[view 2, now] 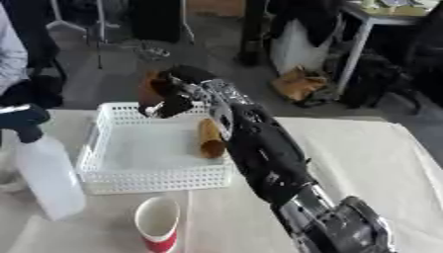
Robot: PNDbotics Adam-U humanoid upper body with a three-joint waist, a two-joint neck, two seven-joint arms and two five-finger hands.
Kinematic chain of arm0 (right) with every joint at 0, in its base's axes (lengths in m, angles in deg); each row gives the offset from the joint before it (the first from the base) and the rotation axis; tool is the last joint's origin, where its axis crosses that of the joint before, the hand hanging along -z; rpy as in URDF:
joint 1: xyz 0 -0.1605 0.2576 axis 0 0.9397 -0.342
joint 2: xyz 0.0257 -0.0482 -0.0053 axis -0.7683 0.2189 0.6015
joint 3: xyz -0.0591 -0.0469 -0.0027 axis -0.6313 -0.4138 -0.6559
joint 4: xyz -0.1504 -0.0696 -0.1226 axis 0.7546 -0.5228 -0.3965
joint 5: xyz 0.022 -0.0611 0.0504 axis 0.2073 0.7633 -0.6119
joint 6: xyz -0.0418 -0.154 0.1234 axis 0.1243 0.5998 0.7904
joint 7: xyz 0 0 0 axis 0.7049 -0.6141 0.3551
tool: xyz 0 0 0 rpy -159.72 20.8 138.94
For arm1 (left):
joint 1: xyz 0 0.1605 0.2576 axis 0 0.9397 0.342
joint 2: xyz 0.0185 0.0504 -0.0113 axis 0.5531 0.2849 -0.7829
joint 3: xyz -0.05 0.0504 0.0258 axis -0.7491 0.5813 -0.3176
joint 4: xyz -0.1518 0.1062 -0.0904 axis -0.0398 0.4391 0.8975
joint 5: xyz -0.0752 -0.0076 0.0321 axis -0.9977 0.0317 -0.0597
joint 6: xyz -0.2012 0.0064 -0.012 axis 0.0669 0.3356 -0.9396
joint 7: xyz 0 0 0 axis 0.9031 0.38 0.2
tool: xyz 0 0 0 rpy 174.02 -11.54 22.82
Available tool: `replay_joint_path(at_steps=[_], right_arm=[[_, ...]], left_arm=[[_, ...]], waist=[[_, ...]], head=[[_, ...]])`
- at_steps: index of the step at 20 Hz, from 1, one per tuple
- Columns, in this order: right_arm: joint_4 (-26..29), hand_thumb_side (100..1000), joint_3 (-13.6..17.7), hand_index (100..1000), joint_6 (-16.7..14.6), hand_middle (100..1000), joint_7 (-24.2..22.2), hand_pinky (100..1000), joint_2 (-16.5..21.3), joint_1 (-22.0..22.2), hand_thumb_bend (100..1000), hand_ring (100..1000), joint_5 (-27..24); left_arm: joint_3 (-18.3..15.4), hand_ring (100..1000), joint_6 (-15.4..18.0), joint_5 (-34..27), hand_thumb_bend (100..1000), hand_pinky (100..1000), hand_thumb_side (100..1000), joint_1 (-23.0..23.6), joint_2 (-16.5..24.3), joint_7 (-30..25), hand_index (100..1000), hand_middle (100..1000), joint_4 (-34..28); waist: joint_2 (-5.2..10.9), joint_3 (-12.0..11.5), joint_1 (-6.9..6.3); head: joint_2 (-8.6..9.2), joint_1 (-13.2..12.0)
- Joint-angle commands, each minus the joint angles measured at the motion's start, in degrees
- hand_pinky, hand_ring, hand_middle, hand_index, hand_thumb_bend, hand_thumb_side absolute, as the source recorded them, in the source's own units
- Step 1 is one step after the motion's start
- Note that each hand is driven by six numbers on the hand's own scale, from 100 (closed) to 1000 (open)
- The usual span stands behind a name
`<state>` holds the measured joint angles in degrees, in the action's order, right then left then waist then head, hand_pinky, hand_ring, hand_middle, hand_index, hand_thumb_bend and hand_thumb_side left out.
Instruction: Pick up objects on the table and place them in the box.
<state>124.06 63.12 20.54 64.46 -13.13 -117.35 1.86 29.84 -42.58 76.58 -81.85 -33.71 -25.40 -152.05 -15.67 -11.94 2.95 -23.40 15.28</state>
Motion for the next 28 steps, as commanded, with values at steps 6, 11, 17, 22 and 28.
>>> replay_joint_path(at_steps=[6,11,17,22,28], right_arm=[[0.4,834,0.5,893,-0.8,782,-1.6,675,1.1,-1.2,497,806,1.6],[0.7,970,0.5,1000,-0.9,890,-2.9,834,1.3,-1.3,706,923,3.1],[1.3,1000,0.8,1000,0.4,961,-3.0,950,1.6,-1.5,840,991,5.5],[1.4,999,0.8,1000,1.3,952,-2.4,948,1.7,-1.6,848,982,6.8],[3.4,1000,1.2,1000,1.3,929,-1.6,908,2.8,-2.3,761,949,5.5]], left_arm=[[0.0,926,0.2,-0.3,100,982,1000,-0.5,0.3,0.0,842,828,-0.8],[0.0,925,0.2,-0.3,100,983,1000,-0.5,0.3,0.0,841,827,-0.8],[-0.1,925,0.1,-0.3,100,983,1000,-0.5,0.3,0.0,840,826,-0.8],[-0.1,925,0.1,-0.2,100,982,1000,-0.5,0.3,0.1,839,825,-0.8],[-0.4,925,0.0,0.0,100,981,1000,-0.4,0.6,0.3,840,824,-0.8]], waist=[[0.85,0.2,-0.39],[0.81,0.3,-0.35],[0.78,0.3,-0.37],[0.79,0.5,-0.38],[0.9,1.1,-0.38]], head=[[0.26,-0.1],[0.16,-0.1],[0.15,-0.1],[0.06,-0.2],[0.15,-1.1]])
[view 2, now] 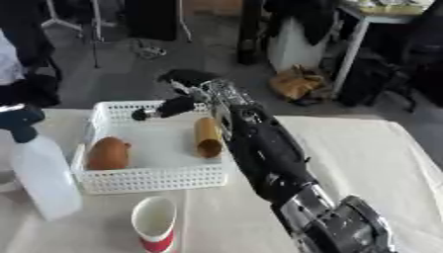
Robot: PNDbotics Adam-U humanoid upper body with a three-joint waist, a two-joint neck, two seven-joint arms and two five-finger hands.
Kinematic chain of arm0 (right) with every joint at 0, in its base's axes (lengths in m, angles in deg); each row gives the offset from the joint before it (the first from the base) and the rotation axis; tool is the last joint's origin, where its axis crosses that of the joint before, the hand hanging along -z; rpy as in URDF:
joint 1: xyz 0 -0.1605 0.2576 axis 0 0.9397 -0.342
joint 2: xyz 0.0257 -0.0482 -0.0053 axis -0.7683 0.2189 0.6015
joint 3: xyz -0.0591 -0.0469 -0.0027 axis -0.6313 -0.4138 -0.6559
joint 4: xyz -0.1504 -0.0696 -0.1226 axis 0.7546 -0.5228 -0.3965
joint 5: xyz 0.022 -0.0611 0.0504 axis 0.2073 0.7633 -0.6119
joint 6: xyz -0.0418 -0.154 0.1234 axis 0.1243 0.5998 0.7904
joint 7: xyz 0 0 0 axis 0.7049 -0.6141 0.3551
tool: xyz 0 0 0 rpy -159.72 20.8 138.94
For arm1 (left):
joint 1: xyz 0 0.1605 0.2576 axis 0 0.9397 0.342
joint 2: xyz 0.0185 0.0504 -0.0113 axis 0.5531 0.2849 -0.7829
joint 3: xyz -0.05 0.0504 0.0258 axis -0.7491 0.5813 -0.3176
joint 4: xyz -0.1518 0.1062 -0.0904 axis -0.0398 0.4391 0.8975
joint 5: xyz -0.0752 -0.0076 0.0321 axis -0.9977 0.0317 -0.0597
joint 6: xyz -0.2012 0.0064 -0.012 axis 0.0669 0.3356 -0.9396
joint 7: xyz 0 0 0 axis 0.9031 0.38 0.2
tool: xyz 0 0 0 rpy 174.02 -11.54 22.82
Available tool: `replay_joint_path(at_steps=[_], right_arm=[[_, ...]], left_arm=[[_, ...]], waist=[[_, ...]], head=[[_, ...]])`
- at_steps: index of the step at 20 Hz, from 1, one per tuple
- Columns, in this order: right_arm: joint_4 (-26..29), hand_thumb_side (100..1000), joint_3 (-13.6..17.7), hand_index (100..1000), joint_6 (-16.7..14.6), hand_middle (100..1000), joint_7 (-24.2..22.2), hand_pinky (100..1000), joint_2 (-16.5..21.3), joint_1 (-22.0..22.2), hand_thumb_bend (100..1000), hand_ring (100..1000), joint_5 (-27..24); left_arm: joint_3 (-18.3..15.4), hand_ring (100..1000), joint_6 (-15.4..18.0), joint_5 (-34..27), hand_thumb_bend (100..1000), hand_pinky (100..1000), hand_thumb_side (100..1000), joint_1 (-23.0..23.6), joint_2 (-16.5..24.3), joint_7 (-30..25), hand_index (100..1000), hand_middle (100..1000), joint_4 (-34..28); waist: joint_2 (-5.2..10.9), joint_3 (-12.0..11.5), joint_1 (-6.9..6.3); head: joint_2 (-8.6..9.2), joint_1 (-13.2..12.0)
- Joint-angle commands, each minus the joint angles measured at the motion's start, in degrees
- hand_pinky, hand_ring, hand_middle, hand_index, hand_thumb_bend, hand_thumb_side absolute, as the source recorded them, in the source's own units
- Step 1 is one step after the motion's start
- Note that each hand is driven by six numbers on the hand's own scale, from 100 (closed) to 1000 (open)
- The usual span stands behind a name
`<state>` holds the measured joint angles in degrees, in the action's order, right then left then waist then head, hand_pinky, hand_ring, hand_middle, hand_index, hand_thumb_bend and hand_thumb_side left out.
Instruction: Pick up objects on the table and place them in the box.
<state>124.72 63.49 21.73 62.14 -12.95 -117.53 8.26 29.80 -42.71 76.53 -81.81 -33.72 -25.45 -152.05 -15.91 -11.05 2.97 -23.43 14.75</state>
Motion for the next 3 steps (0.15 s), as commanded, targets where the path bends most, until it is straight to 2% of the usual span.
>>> replay_joint_path(at_steps=[1,2,3], right_arm=[[4.1,1000,0.9,1000,0.2,894,1.1,844,3.2,-2.1,599,903,-2.1],[6.5,1000,1.2,1000,0.4,894,1.9,844,4.2,-2.1,599,903,-4.0],[8.8,1000,1.1,1000,0.6,879,2.4,808,5.1,-2.0,549,879,-6.0]], left_arm=[[-0.4,924,0.1,0.2,100,981,1000,-0.4,0.7,0.4,840,824,-0.8],[-0.6,924,0.1,0.3,100,981,1000,-0.4,0.9,0.6,840,824,-0.8],[-0.7,925,0.0,0.4,100,981,1000,-0.4,1.0,0.7,840,824,-0.8]], waist=[[1.16,0.4,-0.41],[1.18,0.6,-0.38],[1.18,0.9,-0.36]], head=[[0.13,-0.8],[0.01,-1.3],[0.0,-1.8]])
